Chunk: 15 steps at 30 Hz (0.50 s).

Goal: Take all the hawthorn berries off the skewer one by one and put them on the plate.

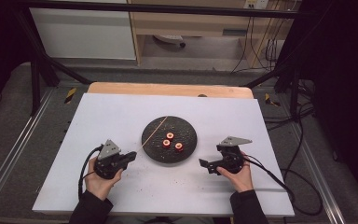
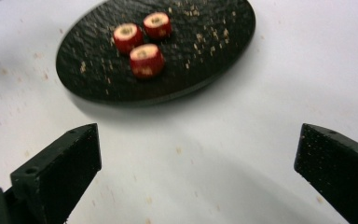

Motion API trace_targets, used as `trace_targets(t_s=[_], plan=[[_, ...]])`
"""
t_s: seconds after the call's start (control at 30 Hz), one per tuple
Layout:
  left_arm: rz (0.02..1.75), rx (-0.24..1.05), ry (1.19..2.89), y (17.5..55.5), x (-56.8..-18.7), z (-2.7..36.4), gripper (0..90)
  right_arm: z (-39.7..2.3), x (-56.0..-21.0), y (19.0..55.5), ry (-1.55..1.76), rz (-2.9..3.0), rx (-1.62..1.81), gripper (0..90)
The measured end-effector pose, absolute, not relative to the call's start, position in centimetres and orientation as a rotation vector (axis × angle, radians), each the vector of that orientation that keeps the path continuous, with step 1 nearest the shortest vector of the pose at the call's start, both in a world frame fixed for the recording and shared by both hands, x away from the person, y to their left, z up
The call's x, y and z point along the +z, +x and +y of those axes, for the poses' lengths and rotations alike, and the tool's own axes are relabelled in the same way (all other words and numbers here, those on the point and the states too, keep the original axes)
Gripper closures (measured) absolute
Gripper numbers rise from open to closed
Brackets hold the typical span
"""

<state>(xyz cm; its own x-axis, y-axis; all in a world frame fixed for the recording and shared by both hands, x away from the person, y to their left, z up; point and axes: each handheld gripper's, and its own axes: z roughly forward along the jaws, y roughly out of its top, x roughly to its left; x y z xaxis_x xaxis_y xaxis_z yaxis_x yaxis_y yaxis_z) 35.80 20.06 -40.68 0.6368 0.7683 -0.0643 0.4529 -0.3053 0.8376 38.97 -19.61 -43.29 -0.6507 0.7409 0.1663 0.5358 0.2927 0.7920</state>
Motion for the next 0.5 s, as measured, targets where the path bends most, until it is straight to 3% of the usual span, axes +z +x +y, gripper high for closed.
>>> trace_targets(t_s=[0.5], plan=[[1.002,0.435,2.026,39.8,-40.5,17.2,87.9,-22.4,-44.6,36.7,1.15,2.346,1.237,2.0]])
